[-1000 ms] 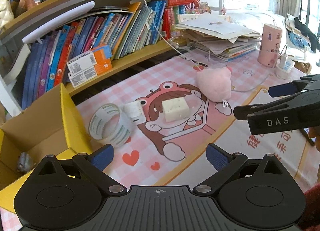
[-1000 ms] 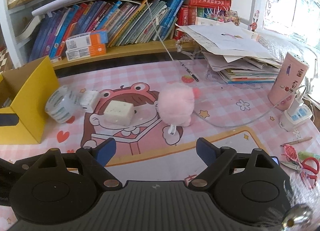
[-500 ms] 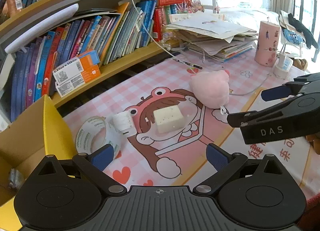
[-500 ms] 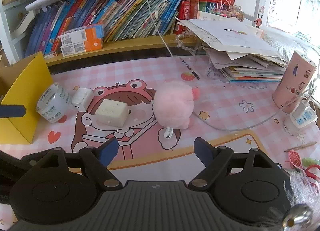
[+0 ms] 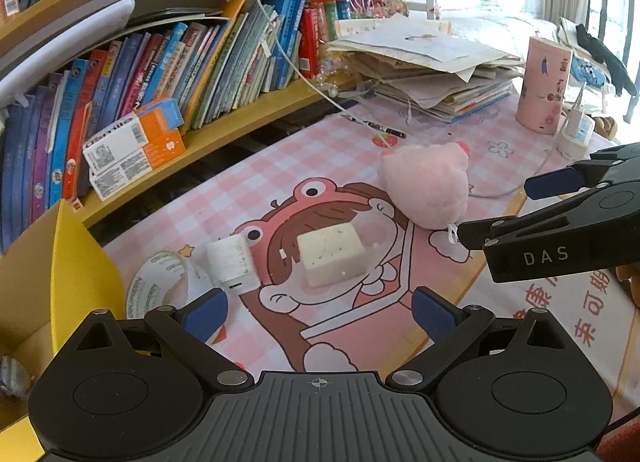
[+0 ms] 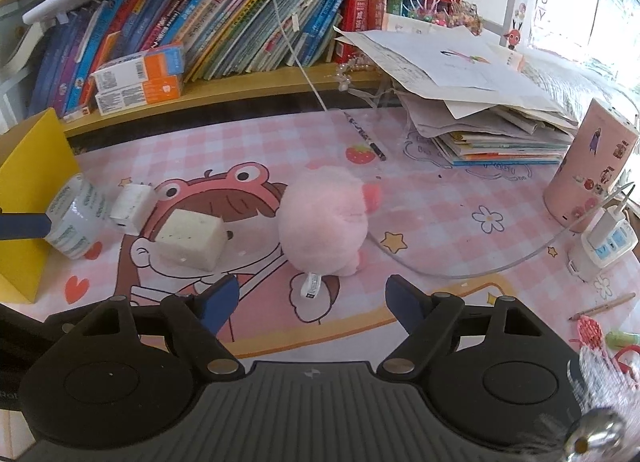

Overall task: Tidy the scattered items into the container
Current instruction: 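Move the right tool to the pink plush pig while the left tool approaches the white block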

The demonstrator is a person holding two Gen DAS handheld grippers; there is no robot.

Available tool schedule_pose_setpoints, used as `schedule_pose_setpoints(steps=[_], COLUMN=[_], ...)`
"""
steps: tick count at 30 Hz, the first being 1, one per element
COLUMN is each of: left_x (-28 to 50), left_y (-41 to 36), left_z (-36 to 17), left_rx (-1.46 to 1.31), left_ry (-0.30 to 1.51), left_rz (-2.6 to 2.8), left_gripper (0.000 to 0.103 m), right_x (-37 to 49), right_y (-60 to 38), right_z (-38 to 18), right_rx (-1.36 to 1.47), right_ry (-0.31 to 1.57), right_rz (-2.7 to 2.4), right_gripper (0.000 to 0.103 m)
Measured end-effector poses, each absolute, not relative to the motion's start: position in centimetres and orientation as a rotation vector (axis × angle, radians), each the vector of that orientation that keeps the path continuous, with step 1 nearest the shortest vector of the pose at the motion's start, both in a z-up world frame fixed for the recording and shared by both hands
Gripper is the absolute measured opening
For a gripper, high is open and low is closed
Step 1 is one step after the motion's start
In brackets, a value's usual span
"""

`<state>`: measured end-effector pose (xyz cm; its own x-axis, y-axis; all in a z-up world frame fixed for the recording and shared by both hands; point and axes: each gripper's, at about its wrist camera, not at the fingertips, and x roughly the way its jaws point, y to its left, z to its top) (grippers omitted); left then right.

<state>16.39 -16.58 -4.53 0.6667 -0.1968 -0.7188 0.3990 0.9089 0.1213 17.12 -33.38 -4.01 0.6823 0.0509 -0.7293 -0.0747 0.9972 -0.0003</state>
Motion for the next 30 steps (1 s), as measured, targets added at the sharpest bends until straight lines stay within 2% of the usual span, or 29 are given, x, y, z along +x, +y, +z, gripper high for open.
schedule_pose_setpoints(steps=[30], left_x=[21.5], left_y=[-18.7], left_z=[-7.5], left_rx=[0.287], left_ry=[0.838], left_rz=[-0.363], left_gripper=[0.096], right_x=[23.1], right_y=[-34.2], right_z=[-6.0], right_rx=[-0.037], right_ry=[0.847], right_rz=[0.087], right_gripper=[0.079])
